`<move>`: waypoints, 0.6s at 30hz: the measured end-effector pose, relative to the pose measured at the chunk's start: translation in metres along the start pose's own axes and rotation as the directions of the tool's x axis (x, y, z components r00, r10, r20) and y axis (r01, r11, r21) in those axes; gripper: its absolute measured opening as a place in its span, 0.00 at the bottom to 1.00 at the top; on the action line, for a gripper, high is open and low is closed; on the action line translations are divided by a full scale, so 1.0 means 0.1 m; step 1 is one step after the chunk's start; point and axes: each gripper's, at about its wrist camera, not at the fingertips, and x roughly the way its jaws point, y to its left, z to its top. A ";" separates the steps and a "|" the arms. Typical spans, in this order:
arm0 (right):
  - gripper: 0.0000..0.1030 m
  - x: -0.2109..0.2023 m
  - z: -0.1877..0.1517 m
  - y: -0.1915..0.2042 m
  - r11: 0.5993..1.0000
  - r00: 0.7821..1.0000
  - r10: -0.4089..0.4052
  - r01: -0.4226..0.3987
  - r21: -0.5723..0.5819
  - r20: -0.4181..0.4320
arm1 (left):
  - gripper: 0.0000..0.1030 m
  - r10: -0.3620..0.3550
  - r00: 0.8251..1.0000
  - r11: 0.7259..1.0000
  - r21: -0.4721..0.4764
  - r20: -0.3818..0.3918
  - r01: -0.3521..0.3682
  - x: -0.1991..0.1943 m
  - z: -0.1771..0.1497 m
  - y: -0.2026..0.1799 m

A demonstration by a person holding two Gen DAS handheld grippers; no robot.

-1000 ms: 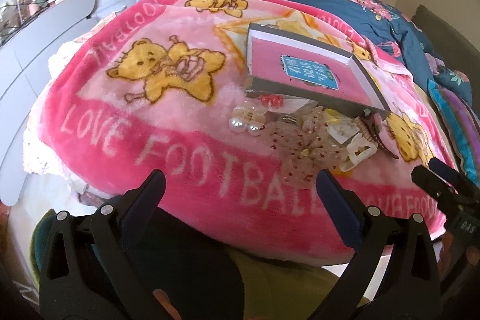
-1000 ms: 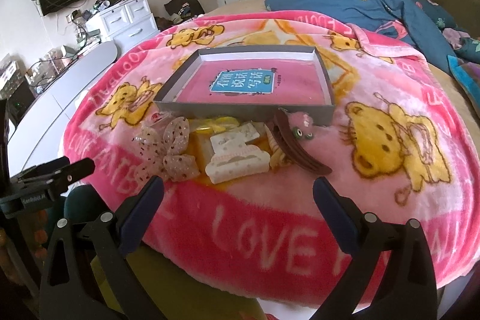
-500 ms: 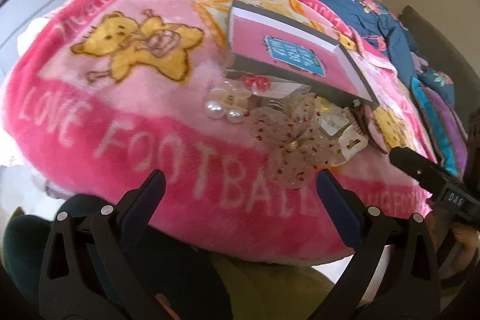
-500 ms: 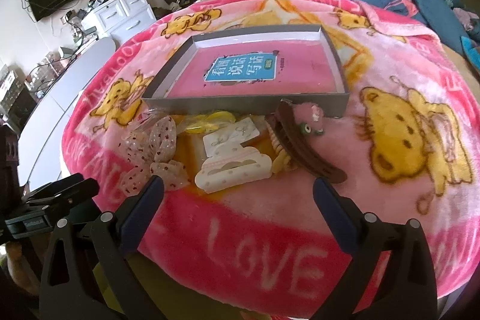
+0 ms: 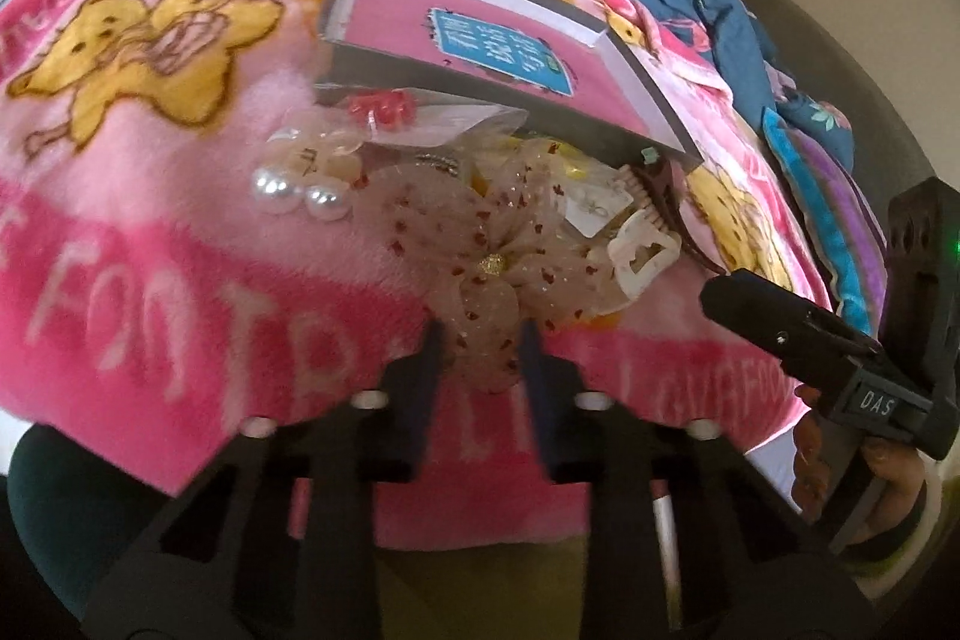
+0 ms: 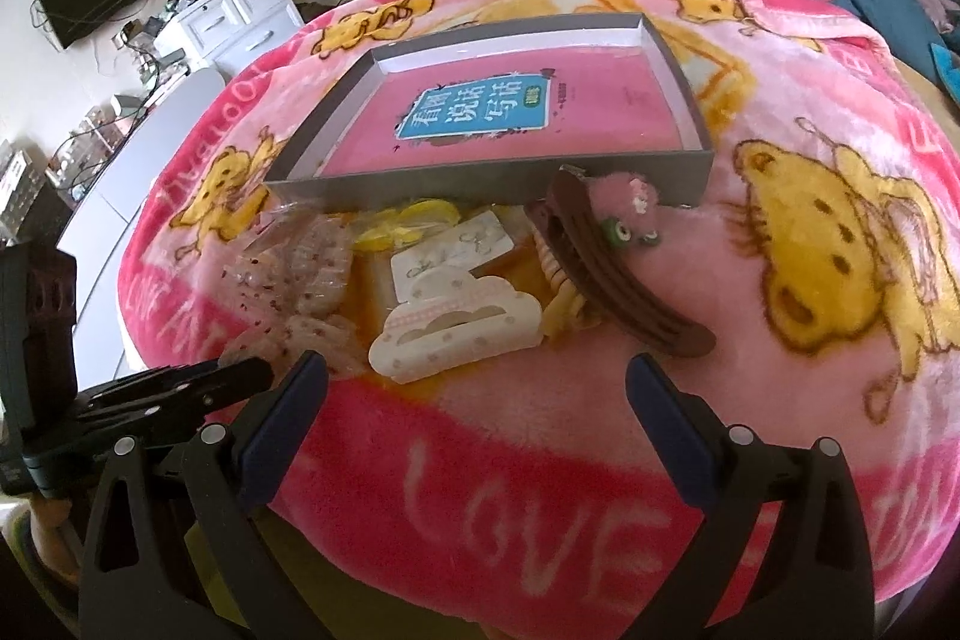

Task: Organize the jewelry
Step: 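Grasp the sheer dotted bow with the left tool while the right tool grasps the white cloud clip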

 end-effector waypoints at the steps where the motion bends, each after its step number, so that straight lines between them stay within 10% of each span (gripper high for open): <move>1: 0.96 0.02 0.00 0.01 1.000 1.000 0.002 -0.002 -0.001 -0.001 | 0.03 0.002 1.000 1.000 0.007 0.004 -0.002 0.00 0.00 0.00; 18: 0.88 0.39 0.02 0.29 0.987 0.996 -0.071 0.078 -0.144 0.049 | 0.00 0.034 0.995 0.999 -0.036 0.092 -0.031 -0.44 -0.06 0.29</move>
